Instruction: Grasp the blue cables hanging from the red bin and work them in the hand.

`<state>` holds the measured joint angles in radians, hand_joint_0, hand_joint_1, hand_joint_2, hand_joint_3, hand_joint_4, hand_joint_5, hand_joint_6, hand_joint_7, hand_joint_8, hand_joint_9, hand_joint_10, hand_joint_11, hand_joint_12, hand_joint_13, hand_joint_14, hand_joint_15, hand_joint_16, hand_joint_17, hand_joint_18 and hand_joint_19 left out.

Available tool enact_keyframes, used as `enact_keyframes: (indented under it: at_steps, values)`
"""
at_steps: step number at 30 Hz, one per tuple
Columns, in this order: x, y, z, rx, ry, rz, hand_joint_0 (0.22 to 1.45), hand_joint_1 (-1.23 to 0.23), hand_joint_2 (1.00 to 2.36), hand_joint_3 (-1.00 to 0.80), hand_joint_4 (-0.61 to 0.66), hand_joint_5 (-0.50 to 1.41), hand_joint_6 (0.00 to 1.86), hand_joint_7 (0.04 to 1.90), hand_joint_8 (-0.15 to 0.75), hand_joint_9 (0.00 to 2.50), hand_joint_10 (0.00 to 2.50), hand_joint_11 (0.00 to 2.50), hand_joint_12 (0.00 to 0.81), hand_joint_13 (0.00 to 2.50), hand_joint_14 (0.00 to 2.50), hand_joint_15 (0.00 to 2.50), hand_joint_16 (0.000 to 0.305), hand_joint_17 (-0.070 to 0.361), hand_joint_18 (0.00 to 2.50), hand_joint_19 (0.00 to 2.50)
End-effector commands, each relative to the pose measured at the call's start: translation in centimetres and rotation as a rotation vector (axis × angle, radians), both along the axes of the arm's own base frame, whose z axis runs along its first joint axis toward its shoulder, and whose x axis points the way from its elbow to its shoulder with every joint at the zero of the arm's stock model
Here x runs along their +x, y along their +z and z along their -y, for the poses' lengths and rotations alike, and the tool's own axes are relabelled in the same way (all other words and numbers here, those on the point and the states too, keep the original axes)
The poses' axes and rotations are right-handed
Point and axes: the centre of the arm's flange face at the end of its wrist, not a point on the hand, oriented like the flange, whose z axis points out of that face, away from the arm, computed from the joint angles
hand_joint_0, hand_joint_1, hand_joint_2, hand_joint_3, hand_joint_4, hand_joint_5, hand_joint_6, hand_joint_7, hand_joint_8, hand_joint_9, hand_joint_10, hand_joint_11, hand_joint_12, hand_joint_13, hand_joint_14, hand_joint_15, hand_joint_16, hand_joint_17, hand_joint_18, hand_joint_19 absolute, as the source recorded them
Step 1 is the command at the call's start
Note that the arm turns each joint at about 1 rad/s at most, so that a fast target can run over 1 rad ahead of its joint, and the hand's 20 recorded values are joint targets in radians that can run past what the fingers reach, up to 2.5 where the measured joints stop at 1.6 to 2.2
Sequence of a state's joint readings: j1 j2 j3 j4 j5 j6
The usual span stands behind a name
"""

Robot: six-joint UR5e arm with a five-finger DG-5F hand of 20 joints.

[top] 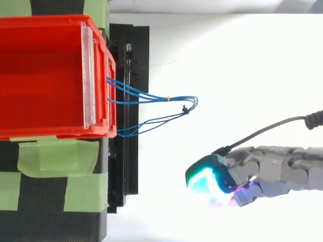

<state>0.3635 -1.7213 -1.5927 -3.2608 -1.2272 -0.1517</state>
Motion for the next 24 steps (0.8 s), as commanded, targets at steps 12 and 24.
enact_keyframes:
  at_steps: [12,24]
  values:
    - [-1.4,-6.0,1.0,0.035,-0.031,0.034,0.75,-0.54,1.00,-0.98,0.23,-0.17,0.01,0.69,0.320,0.43,0.01,0.34,0.359,0.00,0.00,0.21,0.062,0.140,0.00,0.08]
    - [-5.7,-15.5,3.8,0.109,-0.165,0.123,0.75,-0.54,1.00,-0.98,0.23,-0.16,0.01,0.69,0.322,0.44,0.01,0.35,0.359,0.01,0.00,0.21,0.062,0.140,0.00,0.09]
